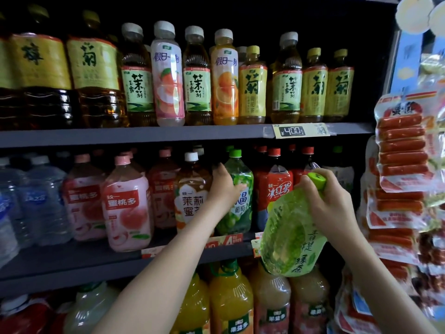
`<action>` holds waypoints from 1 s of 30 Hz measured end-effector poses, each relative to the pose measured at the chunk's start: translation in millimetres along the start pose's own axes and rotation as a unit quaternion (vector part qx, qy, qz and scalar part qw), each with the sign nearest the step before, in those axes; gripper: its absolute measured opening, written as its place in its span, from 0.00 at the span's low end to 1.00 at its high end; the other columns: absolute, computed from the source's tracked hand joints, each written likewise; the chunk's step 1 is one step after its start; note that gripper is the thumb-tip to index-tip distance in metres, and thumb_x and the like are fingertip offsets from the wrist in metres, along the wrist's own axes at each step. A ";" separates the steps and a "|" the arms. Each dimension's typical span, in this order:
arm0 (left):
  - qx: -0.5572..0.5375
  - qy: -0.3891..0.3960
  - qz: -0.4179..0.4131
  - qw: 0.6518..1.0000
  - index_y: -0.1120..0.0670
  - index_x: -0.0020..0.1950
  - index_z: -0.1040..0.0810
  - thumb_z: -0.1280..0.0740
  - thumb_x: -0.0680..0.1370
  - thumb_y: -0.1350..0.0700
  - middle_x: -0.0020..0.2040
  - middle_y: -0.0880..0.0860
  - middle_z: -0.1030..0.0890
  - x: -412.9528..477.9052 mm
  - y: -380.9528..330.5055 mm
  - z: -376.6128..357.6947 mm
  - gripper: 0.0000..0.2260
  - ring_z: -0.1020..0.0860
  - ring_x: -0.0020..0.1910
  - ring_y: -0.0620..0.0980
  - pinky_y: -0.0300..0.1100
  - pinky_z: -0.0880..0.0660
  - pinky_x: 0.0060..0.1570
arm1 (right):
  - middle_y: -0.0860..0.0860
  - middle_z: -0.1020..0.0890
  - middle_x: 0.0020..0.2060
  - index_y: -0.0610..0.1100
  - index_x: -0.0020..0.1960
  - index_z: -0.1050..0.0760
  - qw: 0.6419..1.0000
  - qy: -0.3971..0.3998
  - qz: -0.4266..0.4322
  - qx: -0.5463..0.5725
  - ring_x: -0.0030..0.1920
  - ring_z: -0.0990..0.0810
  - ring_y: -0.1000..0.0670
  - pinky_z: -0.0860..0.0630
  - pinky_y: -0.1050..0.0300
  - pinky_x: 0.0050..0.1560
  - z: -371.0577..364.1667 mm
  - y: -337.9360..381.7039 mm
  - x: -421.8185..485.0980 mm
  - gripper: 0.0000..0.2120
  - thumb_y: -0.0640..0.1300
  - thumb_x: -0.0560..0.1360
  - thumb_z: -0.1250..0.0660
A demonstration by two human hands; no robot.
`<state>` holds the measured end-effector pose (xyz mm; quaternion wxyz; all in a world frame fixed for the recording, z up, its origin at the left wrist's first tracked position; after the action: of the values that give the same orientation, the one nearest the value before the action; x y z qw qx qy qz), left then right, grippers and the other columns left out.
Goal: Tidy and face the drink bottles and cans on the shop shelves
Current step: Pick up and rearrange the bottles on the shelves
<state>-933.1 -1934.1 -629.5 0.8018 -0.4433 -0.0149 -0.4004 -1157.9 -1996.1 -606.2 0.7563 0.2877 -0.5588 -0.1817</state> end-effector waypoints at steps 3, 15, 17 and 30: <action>0.071 -0.046 -0.024 0.996 0.61 0.76 0.62 0.44 0.78 0.69 0.76 0.57 0.63 -2.2 -8.6 2.4 0.33 0.59 0.76 0.55 0.47 0.56 0.72 | 0.58 0.23 0.37 0.45 0.53 0.29 1.000 0.013 -0.008 0.008 0.35 0.25 0.68 0.30 0.74 0.34 -14.4 -3.8 -4.8 0.06 0.46 0.78 0.37; -0.185 0.215 -0.045 0.958 0.43 0.71 0.43 0.24 0.64 0.40 0.66 0.41 0.30 -151.8 55.9 -10.2 0.42 0.30 0.64 0.39 0.40 0.31 0.64 | 0.53 0.20 0.39 0.46 0.52 0.25 0.992 0.102 -0.071 0.022 0.36 0.23 0.59 0.28 0.65 0.34 -97.9 1.9 -58.0 0.11 0.53 0.77 0.37; -0.149 0.126 0.008 0.981 0.43 0.66 0.36 0.21 0.61 0.42 0.60 0.41 0.25 -163.3 87.6 0.2 0.38 0.26 0.58 0.37 0.37 0.28 0.57 | 0.53 0.19 0.40 0.46 0.51 0.24 0.988 0.126 -0.092 0.010 0.40 0.22 0.56 0.27 0.59 0.41 -127.0 3.2 -73.7 0.12 0.53 0.77 0.37; -0.376 0.168 0.315 0.855 0.55 0.51 0.19 0.24 0.59 0.50 0.49 0.55 0.16 -216.1 224.9 92.7 0.22 0.18 0.51 0.54 0.49 0.23 0.55 | 0.56 0.17 0.53 0.56 0.63 0.33 0.686 0.537 -0.422 0.251 0.53 0.18 0.53 0.21 0.61 0.44 -254.2 38.2 -218.9 0.25 0.48 0.70 0.29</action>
<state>-901.8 -1666.8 -812.4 0.6475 -0.6182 0.4121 -0.1696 -986.0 -1777.3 -797.3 0.6701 0.7204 0.0982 -0.1496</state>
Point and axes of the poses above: each hand's wrist, its own x-axis towards the middle knuckle, its own z-axis out of the back of the hand, y = z × x, the point moved 7 cm from there along x, towards the middle knuckle
